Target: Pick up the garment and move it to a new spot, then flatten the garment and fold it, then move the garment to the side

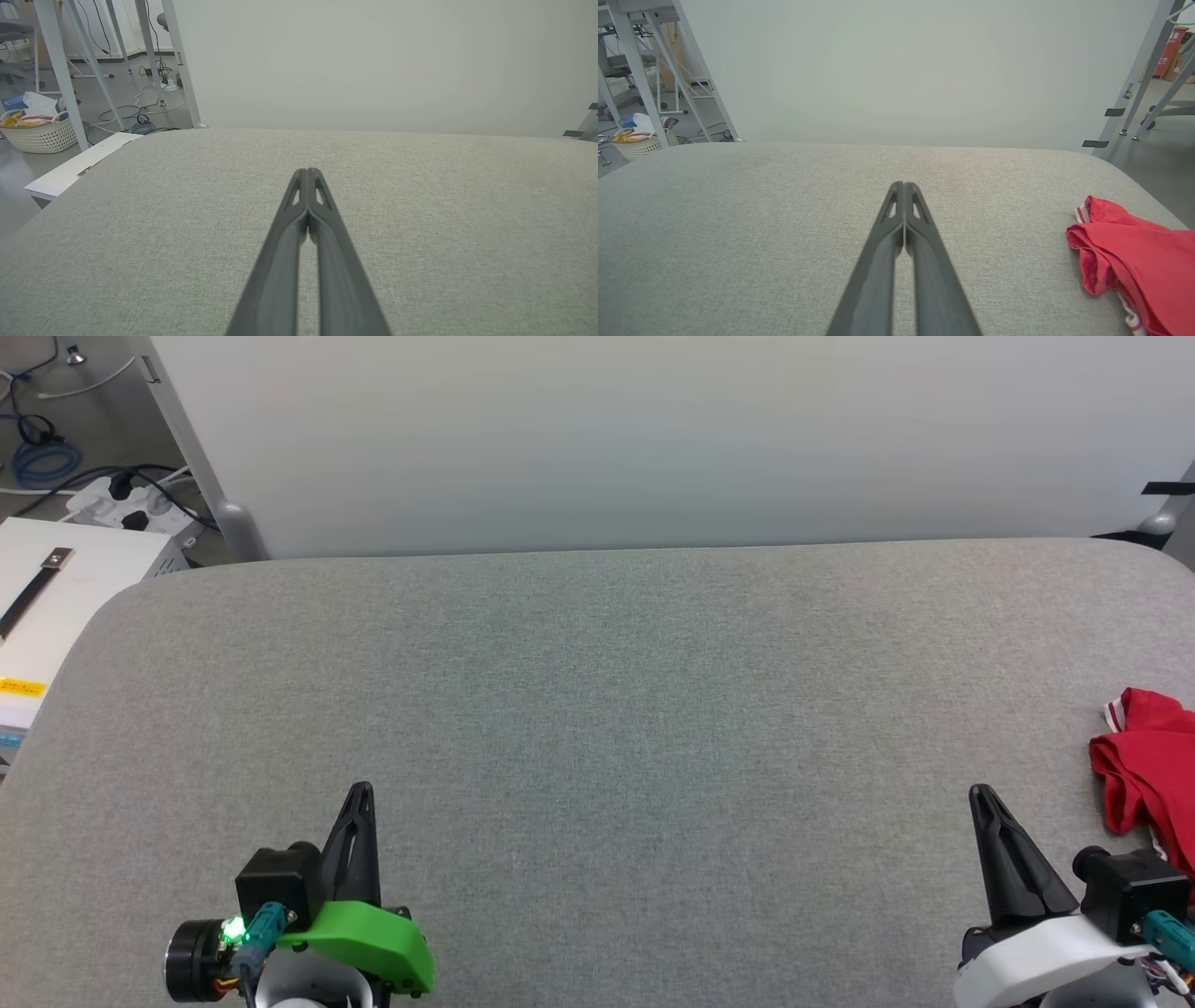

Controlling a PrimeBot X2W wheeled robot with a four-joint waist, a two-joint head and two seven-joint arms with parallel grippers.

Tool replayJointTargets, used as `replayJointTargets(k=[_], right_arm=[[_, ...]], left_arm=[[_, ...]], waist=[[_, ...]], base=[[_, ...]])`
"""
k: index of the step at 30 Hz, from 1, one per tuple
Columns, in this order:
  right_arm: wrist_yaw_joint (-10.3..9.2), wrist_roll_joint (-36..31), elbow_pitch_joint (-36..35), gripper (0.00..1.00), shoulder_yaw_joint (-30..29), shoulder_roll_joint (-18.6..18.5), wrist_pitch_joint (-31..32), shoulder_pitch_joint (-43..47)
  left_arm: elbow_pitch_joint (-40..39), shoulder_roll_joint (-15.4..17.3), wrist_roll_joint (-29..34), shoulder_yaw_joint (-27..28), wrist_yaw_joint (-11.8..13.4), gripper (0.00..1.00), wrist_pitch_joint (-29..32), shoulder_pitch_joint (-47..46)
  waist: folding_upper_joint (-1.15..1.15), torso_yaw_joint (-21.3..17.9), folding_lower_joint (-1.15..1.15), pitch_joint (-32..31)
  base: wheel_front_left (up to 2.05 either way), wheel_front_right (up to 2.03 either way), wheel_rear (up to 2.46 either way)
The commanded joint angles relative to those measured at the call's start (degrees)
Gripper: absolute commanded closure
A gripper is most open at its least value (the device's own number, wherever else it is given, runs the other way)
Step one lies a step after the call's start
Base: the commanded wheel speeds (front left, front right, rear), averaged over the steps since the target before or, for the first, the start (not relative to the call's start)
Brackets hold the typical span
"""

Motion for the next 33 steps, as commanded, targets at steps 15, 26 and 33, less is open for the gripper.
replayJointTargets(k=[15, 26, 33], right_arm=[[-0.02, -1.9, 1.5, 1.00, 0.0, 0.5, 0.7, -2.2], [-0.02, -2.9, 2.3, 1.00, 0.0, 0.7, 1.1, -3.0], [-0.02, -3.6, 2.9, 1.00, 0.1, 0.9, 1.3, -3.5]], left_arm=[[-1.5, -1.4, 2.8, 1.5, -1.0, 1.00, 2.0, 0.0], [-2.4, -2.0, 4.3, 2.4, -1.5, 1.00, 3.2, 0.0], [-3.0, -2.4, 5.2, 2.9, -1.8, 1.00, 4.0, 0.0]], waist=[[0.00, 0.1, 0.00, 0.0], [0.00, 0.2, 0.00, 0.0], [0.00, 0.3, 0.00, 0.0]], base=[[0.00, 0.00, 0.00], [0.00, 0.00, 0.00], [0.00, 0.00, 0.00]])
